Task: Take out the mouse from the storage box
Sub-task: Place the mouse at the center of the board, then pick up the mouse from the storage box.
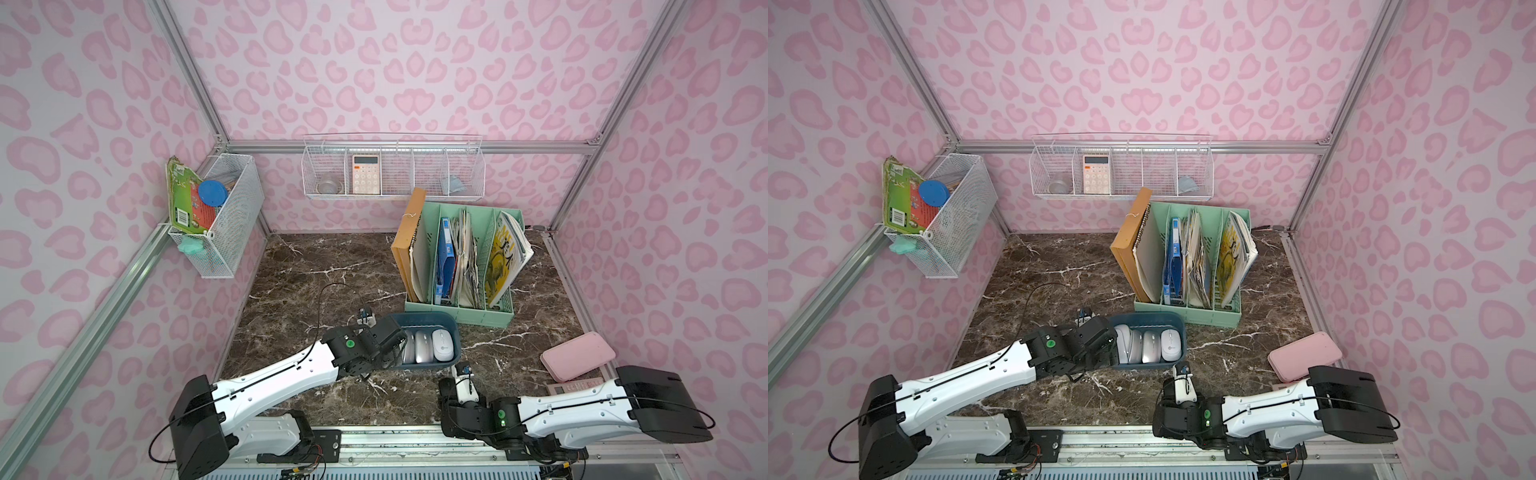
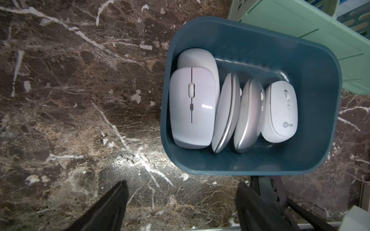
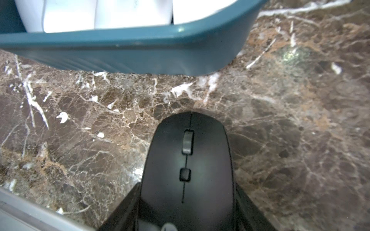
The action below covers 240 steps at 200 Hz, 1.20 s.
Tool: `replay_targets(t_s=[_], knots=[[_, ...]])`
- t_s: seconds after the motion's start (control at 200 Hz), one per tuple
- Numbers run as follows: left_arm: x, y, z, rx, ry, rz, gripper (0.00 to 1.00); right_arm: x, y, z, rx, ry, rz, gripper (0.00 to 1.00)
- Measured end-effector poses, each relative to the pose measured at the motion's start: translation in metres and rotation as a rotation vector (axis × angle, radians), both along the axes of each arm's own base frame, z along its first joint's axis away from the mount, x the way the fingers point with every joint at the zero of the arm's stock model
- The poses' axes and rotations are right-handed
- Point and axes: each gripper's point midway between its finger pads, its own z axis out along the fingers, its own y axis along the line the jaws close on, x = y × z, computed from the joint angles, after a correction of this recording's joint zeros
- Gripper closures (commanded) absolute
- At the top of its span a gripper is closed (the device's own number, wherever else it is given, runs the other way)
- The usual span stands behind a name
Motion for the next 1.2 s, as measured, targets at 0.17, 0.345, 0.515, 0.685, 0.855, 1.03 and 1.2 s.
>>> replay_targets(t_s=[0.17, 0.345, 0.515, 0.685, 0.855, 1.03, 1.2], knots=[[0.003, -0.012, 0.002, 0.015, 0.006, -0.010, 0.13, 0.001, 0.002, 0.000, -0.009, -0.007, 0.012, 0.31], [0.008, -0.019, 0.003, 0.033, 0.007, -0.009, 0.13, -0.003, 0.006, 0.005, 0.015, 0.013, 0.036, 0.21], [0.015, -0.020, 0.006, 0.095, 0.013, 0.001, 0.13, -0.002, -0.001, 0.018, 0.043, -0.002, 0.030, 0.20], [0.028, -0.022, 0.009, 0.212, 0.025, 0.029, 0.14, 0.012, -0.024, 0.044, 0.093, -0.094, -0.007, 0.18], [0.034, -0.022, 0.001, 0.326, 0.058, 0.055, 0.14, 0.035, -0.050, 0.072, 0.208, -0.192, -0.058, 0.14], [0.038, -0.025, -0.007, 0.380, 0.080, 0.070, 0.17, 0.056, -0.072, 0.094, 0.383, -0.288, -0.117, 0.11], [0.048, -0.036, -0.012, 0.405, 0.084, 0.073, 0.19, 0.066, -0.081, 0.108, 0.471, -0.344, -0.132, 0.10]])
